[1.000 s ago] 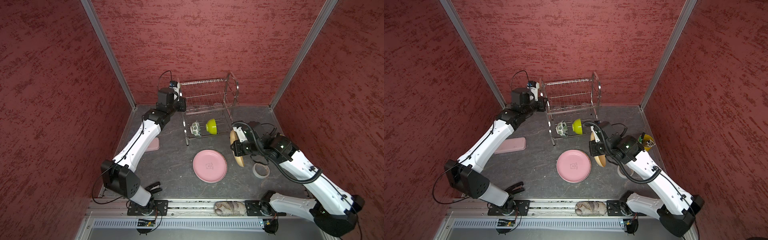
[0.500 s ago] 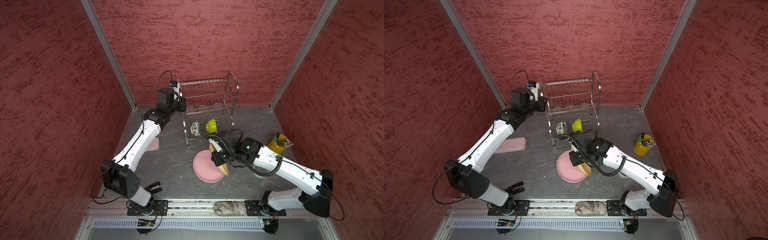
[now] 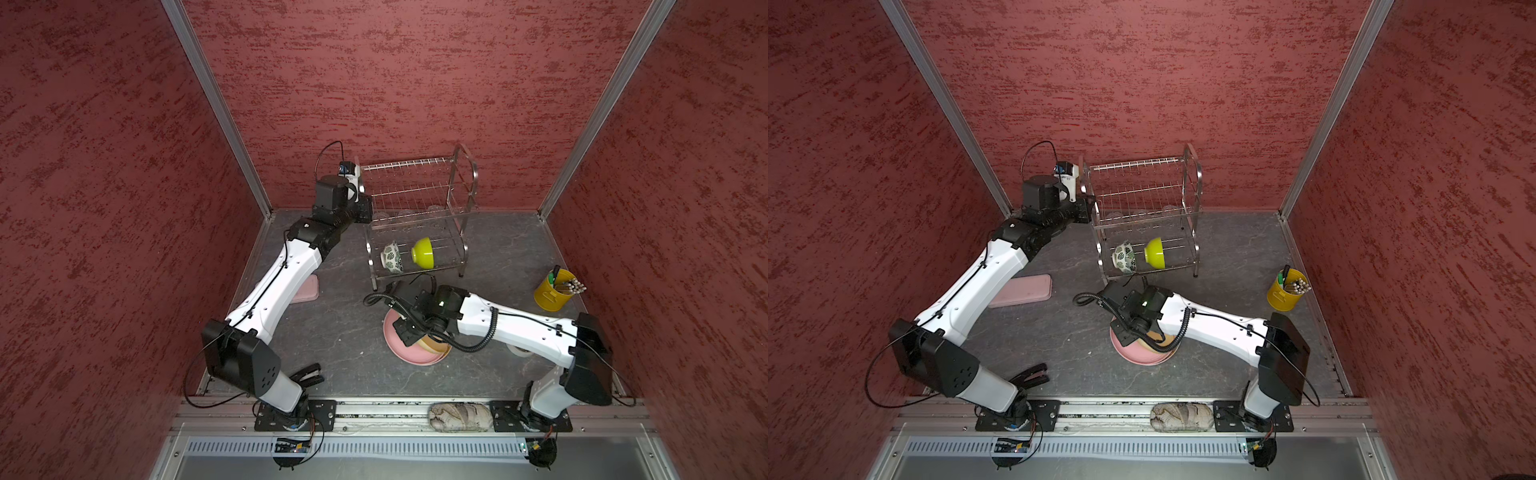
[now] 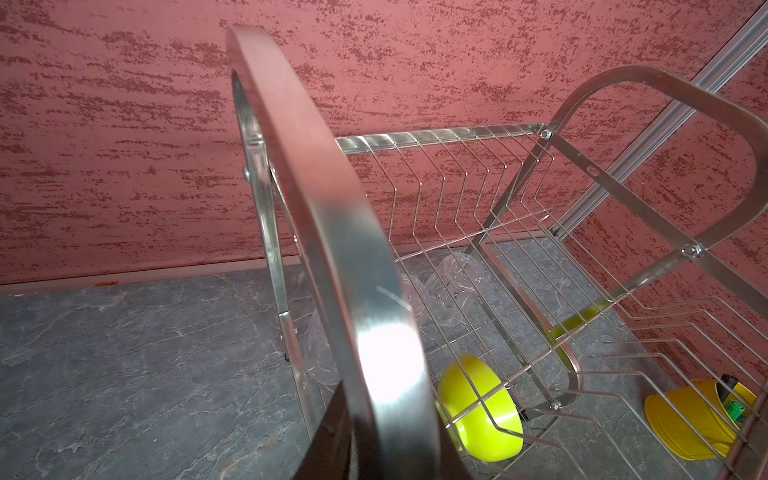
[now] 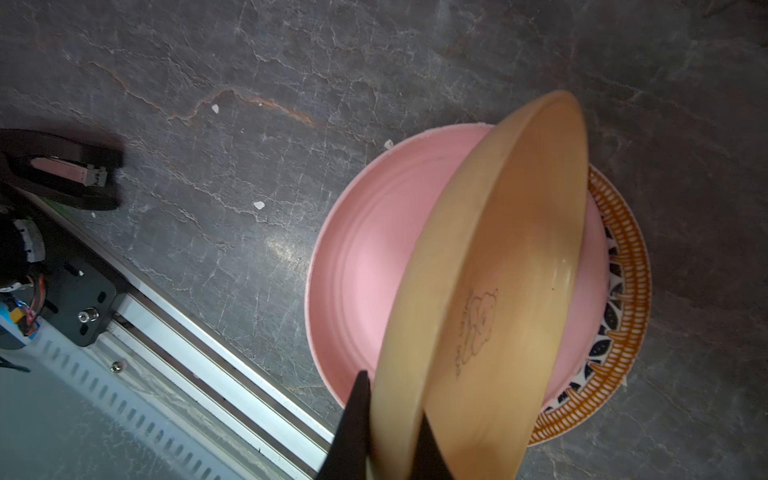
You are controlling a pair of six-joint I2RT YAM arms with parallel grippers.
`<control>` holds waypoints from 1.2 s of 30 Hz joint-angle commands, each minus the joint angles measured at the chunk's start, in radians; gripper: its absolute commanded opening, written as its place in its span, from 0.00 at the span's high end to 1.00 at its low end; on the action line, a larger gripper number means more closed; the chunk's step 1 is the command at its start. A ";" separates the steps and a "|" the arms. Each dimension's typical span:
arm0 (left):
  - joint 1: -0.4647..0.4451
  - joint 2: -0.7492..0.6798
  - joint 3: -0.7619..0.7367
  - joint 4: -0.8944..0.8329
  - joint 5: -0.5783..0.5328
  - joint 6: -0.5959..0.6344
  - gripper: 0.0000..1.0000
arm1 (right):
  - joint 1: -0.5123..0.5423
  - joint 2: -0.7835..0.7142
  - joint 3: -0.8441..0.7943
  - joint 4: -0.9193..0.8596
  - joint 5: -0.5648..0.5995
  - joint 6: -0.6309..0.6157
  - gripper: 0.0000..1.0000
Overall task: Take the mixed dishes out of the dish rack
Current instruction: 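Carry the cream plate down onto the pink plate with the right gripper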
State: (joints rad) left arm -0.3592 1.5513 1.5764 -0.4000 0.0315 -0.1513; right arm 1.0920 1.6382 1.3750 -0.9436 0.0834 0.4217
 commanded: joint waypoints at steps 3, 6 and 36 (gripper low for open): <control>-0.009 0.056 -0.029 -0.064 0.102 -0.137 0.82 | 0.018 0.081 0.030 -0.029 0.094 0.002 1.00; -0.007 0.056 -0.030 -0.063 0.103 -0.136 0.82 | 0.032 0.123 0.043 -0.042 0.123 0.005 0.97; -0.006 0.053 -0.042 -0.059 0.108 -0.142 0.81 | 0.015 0.039 0.065 0.034 -0.059 0.006 0.78</control>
State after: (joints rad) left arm -0.3592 1.5520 1.5764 -0.3985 0.0330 -0.1513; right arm 1.1248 1.7248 1.4208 -0.9386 0.0715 0.4171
